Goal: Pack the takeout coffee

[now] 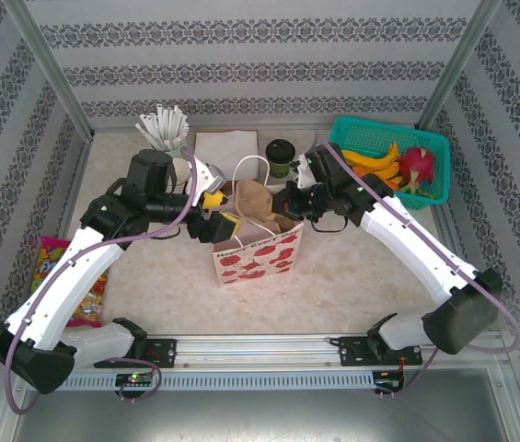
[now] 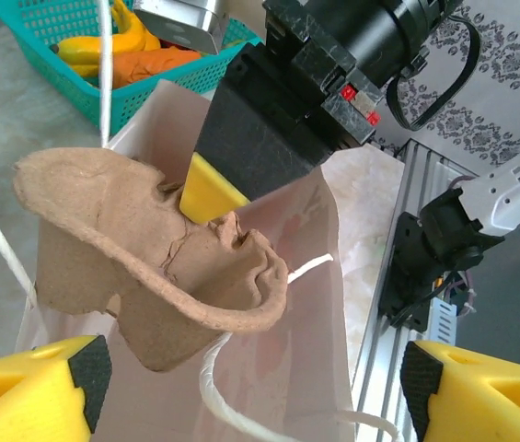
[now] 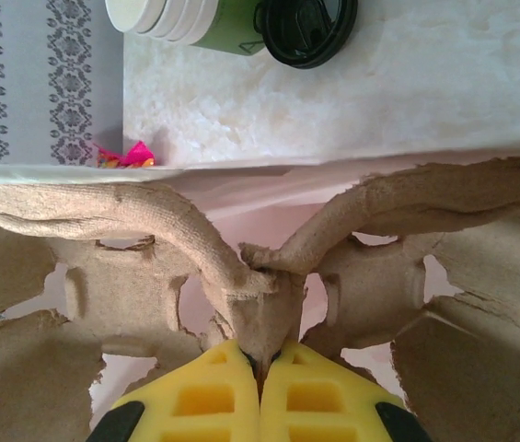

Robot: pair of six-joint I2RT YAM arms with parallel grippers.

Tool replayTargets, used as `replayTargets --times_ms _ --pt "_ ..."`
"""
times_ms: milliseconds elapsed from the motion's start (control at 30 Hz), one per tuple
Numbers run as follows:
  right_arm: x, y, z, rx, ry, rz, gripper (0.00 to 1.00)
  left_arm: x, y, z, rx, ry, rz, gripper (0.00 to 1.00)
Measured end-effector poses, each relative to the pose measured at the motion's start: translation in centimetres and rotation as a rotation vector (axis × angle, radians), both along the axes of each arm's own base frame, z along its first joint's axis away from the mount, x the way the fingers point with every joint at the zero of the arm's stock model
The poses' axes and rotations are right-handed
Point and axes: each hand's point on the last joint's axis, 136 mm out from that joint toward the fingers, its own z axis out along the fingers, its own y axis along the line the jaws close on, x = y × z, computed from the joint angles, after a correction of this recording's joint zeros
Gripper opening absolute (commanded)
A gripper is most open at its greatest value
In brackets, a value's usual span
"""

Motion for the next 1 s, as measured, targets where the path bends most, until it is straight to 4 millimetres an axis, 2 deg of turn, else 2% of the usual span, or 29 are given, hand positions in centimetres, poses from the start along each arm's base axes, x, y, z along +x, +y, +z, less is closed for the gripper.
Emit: replayTargets --times_ms 167,400,533,633,767,900,1000 --pt "-0.4 0.0 -0.6 -0.051 -0.003 0.009 0.00 -1.0 -0.7 0.0 -0.029 0.059 -0.038 0.84" --pt "-0.4 -0.2 -1.5 -0.135 -0.012 -0.010 0.00 -5.0 -4.2 0.1 -0.036 0.128 -0.262 0.84" --pt "-0.2 -0.2 -1.6 -0.168 -0.037 -0.021 0.00 -6.0 -5.0 0.4 -0.035 0.108 -0.318 0.86" --pt "0.0 -0.2 -1.8 -0.189 -0.044 -0.028 0.00 -4.7 -4.5 0.5 0.003 0.032 -0.241 0.88" --pt "0.3 -0.1 -1.8 -0.217 -0.059 -0.021 0.00 -1.6 -3.1 2.0 0.047 -0.133 -0.060 0.94" --pt "0.2 -0.1 -1.6 -0.252 -0.079 -0.002 0.00 2.5 -0.8 3.0 0.105 -0.221 0.164 0.91" --pt "0.2 -0.1 -1.4 -0.278 -0.092 0.007 0.00 5.7 0.1 3.6 0.155 -0.245 0.287 0.87"
